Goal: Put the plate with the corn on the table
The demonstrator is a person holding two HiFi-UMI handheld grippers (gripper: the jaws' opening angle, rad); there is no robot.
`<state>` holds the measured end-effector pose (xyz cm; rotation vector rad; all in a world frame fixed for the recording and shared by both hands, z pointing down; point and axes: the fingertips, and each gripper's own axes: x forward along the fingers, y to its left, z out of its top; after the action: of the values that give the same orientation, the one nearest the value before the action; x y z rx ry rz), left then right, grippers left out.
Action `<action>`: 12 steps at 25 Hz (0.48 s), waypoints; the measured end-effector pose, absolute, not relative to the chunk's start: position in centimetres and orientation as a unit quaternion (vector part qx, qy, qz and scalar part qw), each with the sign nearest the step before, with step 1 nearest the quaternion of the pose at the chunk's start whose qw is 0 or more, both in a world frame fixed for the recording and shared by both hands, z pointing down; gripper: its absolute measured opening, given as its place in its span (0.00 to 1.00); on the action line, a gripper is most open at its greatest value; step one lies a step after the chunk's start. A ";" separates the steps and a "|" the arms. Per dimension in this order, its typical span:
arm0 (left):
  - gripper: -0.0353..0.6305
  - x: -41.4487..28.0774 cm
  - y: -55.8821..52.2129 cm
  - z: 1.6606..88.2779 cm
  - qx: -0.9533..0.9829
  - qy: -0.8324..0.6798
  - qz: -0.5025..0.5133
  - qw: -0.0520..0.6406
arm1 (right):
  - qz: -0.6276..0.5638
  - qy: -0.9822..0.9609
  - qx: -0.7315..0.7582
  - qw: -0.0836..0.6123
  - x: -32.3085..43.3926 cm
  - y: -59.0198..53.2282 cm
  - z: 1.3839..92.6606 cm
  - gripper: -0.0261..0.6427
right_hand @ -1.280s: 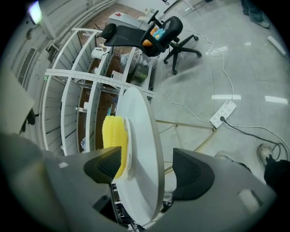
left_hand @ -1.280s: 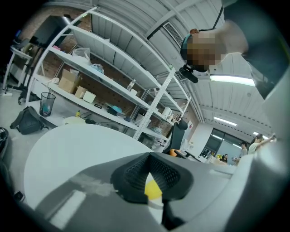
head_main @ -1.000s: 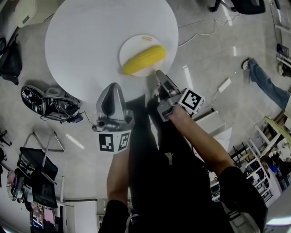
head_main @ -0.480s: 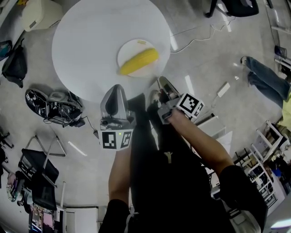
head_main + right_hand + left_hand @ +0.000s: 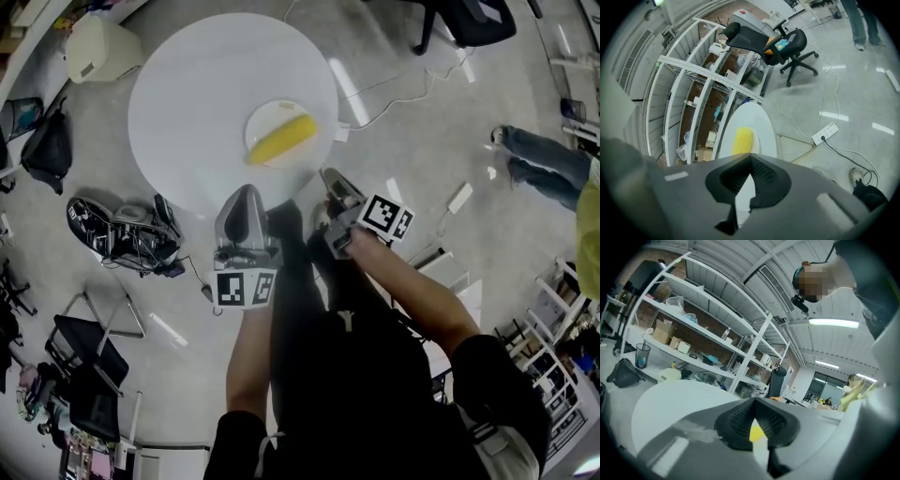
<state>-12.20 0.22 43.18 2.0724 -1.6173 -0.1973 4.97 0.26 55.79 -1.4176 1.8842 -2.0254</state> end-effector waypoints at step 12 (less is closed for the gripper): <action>0.06 -10.9 1.9 38.1 0.759 -0.600 -0.083 0.238 | -0.625 0.646 -0.439 0.007 5.3 0.5 51.0 0.05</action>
<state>-10.90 1.86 38.07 2.0807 -1.6443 -0.2275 5.27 0.48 51.00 -1.3730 2.0192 -1.9540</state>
